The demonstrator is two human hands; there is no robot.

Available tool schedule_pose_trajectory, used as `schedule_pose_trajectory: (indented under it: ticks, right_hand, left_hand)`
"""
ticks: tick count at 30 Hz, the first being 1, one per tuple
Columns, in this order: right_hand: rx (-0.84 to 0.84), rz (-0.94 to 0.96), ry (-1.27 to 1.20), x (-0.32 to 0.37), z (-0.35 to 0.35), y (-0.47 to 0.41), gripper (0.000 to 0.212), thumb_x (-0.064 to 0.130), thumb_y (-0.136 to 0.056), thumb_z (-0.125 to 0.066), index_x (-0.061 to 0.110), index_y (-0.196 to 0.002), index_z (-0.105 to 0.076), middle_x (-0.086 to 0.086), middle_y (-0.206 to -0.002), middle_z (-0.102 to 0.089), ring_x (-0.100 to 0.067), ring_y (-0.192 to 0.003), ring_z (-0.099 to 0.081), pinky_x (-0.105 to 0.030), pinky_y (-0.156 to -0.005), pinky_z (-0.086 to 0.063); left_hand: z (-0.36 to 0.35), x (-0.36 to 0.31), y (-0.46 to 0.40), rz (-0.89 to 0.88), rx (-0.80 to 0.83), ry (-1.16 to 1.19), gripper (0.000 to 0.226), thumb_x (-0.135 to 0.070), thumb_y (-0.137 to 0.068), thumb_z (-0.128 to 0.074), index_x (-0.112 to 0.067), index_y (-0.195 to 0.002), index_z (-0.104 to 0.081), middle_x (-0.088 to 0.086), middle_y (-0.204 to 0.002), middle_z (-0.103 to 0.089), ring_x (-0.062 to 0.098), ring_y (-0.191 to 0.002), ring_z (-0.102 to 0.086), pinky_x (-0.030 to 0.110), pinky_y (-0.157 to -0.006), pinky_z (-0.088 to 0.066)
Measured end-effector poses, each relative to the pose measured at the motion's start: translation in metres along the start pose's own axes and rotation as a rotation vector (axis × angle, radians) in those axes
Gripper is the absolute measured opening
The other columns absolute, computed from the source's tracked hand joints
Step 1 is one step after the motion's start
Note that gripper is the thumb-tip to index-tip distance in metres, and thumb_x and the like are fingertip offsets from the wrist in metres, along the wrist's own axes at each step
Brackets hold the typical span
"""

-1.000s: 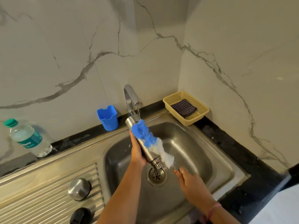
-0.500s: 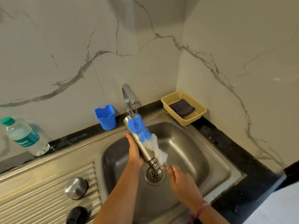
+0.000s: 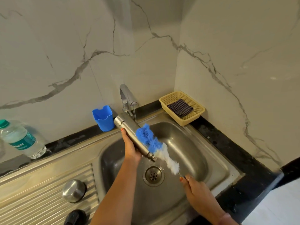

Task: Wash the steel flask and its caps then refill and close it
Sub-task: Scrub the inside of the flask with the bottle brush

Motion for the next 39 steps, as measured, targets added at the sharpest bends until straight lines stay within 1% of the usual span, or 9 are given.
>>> schedule_pose_trajectory:
  ticks: [2,5,9,16,21,25,28,31,39]
  right_hand:
    - [-0.033,0.036,0.023,0.011,0.004,-0.012,0.026,0.043,-0.101,-0.032,0.027,-0.087,-0.047,0.001,-0.066,-0.059,-0.007,-0.055,-0.054,-0.026,-0.058,-0.048]
    - [-0.141,0.126,0.09,0.042,0.014,-0.049,0.029,0.043,-0.101,-0.032,0.024,-0.087,-0.048,0.004,-0.061,-0.054,-0.007,-0.051,-0.049,-0.032,-0.058,-0.048]
    - [-0.163,0.156,0.069,0.066,0.027,-0.077,0.032,0.041,-0.102,-0.031,0.02,-0.087,-0.05,0.004,-0.063,-0.055,-0.005,-0.05,-0.047,-0.018,-0.05,-0.037]
    - [-0.075,0.072,-0.013,0.003,-0.003,-0.016,0.029,0.041,-0.101,-0.035,0.024,-0.081,-0.048,0.001,-0.061,-0.054,-0.009,-0.052,-0.049,-0.024,-0.053,-0.039]
    - [-0.162,0.146,0.004,0.045,0.012,-0.055,0.033,0.042,-0.102,-0.033,0.02,-0.088,-0.052,0.003,-0.059,-0.052,-0.005,-0.046,-0.045,-0.025,-0.05,-0.042]
    - [-0.15,0.117,-0.001,0.069,0.023,-0.086,0.036,0.042,-0.102,-0.031,0.02,-0.079,-0.046,0.003,-0.062,-0.051,-0.009,-0.051,-0.047,-0.023,-0.053,-0.038]
    - [-0.126,0.105,-0.017,0.056,0.013,-0.067,0.033,0.039,-0.102,-0.033,0.023,-0.077,-0.046,0.006,-0.063,-0.05,-0.003,-0.051,-0.044,-0.019,-0.052,-0.038]
    - [-0.113,0.086,-0.079,0.025,-0.002,-0.028,0.029,0.039,-0.101,-0.035,0.027,-0.079,-0.047,0.005,-0.06,-0.051,-0.005,-0.05,-0.046,-0.024,-0.054,-0.04]
    - [-0.119,0.119,-0.016,0.058,0.014,-0.058,0.03,0.04,-0.102,-0.033,0.029,-0.077,-0.044,0.008,-0.06,-0.048,-0.003,-0.047,-0.044,-0.017,-0.051,-0.035]
  left_hand:
    - [-0.007,0.004,0.002,0.009,0.027,0.021,0.076,-0.078,-0.086,-0.041,-0.023,-0.138,-0.052,0.012,-0.125,-0.065,0.033,-0.111,-0.062,0.046,-0.087,-0.051]
    - [-0.015,0.016,0.009,0.037,0.028,-0.012,0.082,-0.081,-0.079,-0.047,-0.024,-0.138,-0.055,0.013,-0.129,-0.065,0.035,-0.117,-0.061,0.051,-0.102,-0.047]
    - [-0.016,0.024,0.011,0.031,0.006,-0.131,0.103,-0.087,-0.058,-0.062,-0.025,-0.14,-0.049,0.014,-0.13,-0.063,0.035,-0.118,-0.06,0.054,-0.107,-0.043]
    - [-0.009,0.003,0.002,-0.025,0.02,-0.067,0.084,-0.08,-0.073,-0.055,-0.024,-0.136,-0.054,0.012,-0.123,-0.067,0.035,-0.113,-0.063,0.052,-0.098,-0.049]
    - [-0.015,0.019,0.013,0.026,0.073,-0.121,0.086,-0.083,-0.078,-0.046,-0.025,-0.142,-0.051,0.011,-0.131,-0.064,0.034,-0.12,-0.06,0.051,-0.105,-0.045]
    - [-0.009,0.024,0.021,0.041,-0.014,-0.181,0.083,-0.084,-0.072,-0.053,-0.018,-0.122,-0.061,0.014,-0.11,-0.071,0.032,-0.102,-0.067,0.045,-0.087,-0.055]
    - [-0.002,0.018,0.018,0.027,-0.009,-0.155,0.076,-0.078,-0.075,-0.056,-0.022,-0.127,-0.056,0.015,-0.12,-0.067,0.035,-0.109,-0.065,0.051,-0.095,-0.051]
    - [0.006,0.007,0.01,0.003,0.007,-0.144,0.091,-0.08,-0.071,-0.06,-0.025,-0.143,-0.047,0.015,-0.127,-0.064,0.038,-0.113,-0.064,0.057,-0.101,-0.047]
    - [0.0,0.014,0.014,0.034,0.025,-0.17,0.089,-0.084,-0.07,-0.054,-0.022,-0.133,-0.057,0.015,-0.122,-0.069,0.036,-0.113,-0.065,0.052,-0.101,-0.049]
Point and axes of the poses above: each hand's wrist, its own y-axis away from the middle knuckle, its own z-axis out of the back of the hand, x = y × z, the point moved 7 cm from there along -y, towards the middle knuckle
